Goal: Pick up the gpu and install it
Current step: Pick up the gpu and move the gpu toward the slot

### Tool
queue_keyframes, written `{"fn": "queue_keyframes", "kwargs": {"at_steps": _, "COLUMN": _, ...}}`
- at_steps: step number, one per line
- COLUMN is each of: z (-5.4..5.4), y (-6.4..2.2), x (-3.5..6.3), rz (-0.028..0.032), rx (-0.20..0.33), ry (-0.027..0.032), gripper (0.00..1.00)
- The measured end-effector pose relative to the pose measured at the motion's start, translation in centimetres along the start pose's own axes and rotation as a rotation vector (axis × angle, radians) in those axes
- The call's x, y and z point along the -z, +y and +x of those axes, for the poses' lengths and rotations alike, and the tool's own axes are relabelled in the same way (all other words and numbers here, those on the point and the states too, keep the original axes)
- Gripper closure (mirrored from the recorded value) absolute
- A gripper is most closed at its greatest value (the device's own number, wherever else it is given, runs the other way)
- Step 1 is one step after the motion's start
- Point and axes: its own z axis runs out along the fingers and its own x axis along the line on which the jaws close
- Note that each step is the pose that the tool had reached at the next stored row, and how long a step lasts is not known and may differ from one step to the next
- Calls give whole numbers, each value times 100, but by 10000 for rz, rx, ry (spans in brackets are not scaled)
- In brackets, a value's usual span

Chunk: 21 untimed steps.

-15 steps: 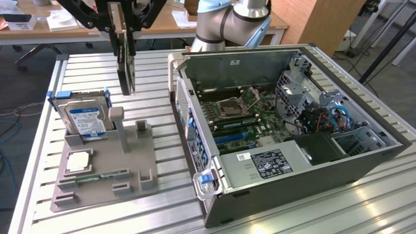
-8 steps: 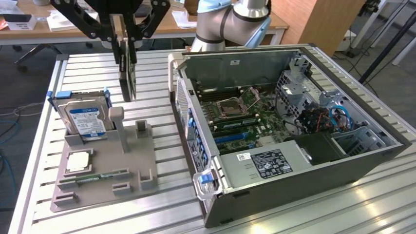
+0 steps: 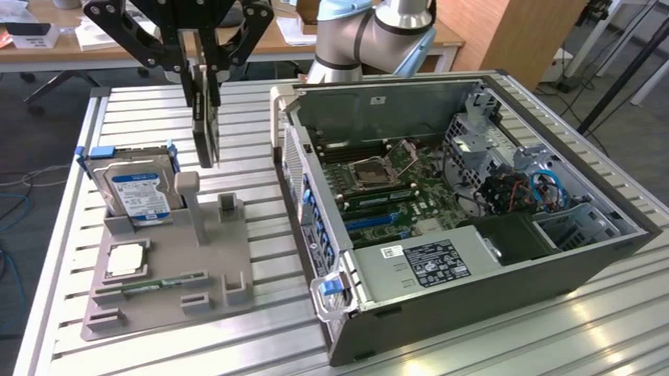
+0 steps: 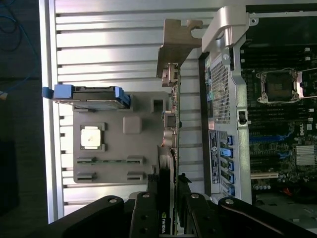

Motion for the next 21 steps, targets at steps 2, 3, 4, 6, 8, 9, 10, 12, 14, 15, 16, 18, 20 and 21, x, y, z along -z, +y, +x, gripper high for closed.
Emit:
{"fn": "queue_keyframes", "kwargs": {"at_steps": 2, "z": -10, "y": 0, "x": -3, "rz": -5, "rx": 3, "ry": -3, "gripper": 74}}
{"fn": "queue_keyframes", "kwargs": {"at_steps": 3, "z": -31, "y": 1, "x": -2, "rz": -9, "rx": 2, "ry": 0, "gripper": 74}}
{"fn": "queue_keyframes", "kwargs": {"at_steps": 4, "z": -59, "y": 3, "x": -2, "rz": -12, "rx": 0, "ry": 1, "gripper": 74}}
{"fn": "queue_keyframes", "kwargs": {"at_steps": 6, "z": -127, "y": 8, "x": -4, "rz": -22, "rx": 1, "ry": 6, "gripper": 74}}
{"fn": "queue_keyframes", "kwargs": {"at_steps": 8, "z": -203, "y": 13, "x": -5, "rz": -32, "rx": -1, "ry": 14, "gripper": 74}}
{"fn": "queue_keyframes", "kwargs": {"at_steps": 9, "z": -240, "y": 15, "x": -6, "rz": -37, "rx": -2, "ry": 17, "gripper": 74}}
{"fn": "queue_keyframes", "kwargs": {"at_steps": 10, "z": -280, "y": 17, "x": -7, "rz": -42, "rx": -2, "ry": 21, "gripper": 74}}
{"fn": "queue_keyframes", "kwargs": {"at_steps": 12, "z": -371, "y": 22, "x": -9, "rz": -58, "rx": -2, "ry": 32, "gripper": 74}}
{"fn": "queue_keyframes", "kwargs": {"at_steps": 14, "z": -463, "y": 29, "x": -11, "rz": -76, "rx": -5, "ry": 42, "gripper": 74}}
{"fn": "queue_keyframes", "kwargs": {"at_steps": 15, "z": -508, "y": 32, "x": -11, "rz": -84, "rx": -5, "ry": 47, "gripper": 74}}
{"fn": "queue_keyframes", "kwargs": {"at_steps": 16, "z": -553, "y": 35, "x": -12, "rz": -94, "rx": -4, "ry": 52, "gripper": 74}}
{"fn": "queue_keyframes", "kwargs": {"at_steps": 18, "z": -645, "y": 41, "x": -15, "rz": -113, "rx": -6, "ry": 61, "gripper": 74}}
{"fn": "queue_keyframes", "kwargs": {"at_steps": 20, "z": -735, "y": 47, "x": -16, "rz": -129, "rx": -7, "ry": 70, "gripper": 74}}
{"fn": "queue_keyframes", "kwargs": {"at_steps": 21, "z": -780, "y": 50, "x": -17, "rz": -137, "rx": -6, "ry": 75, "gripper": 74}}
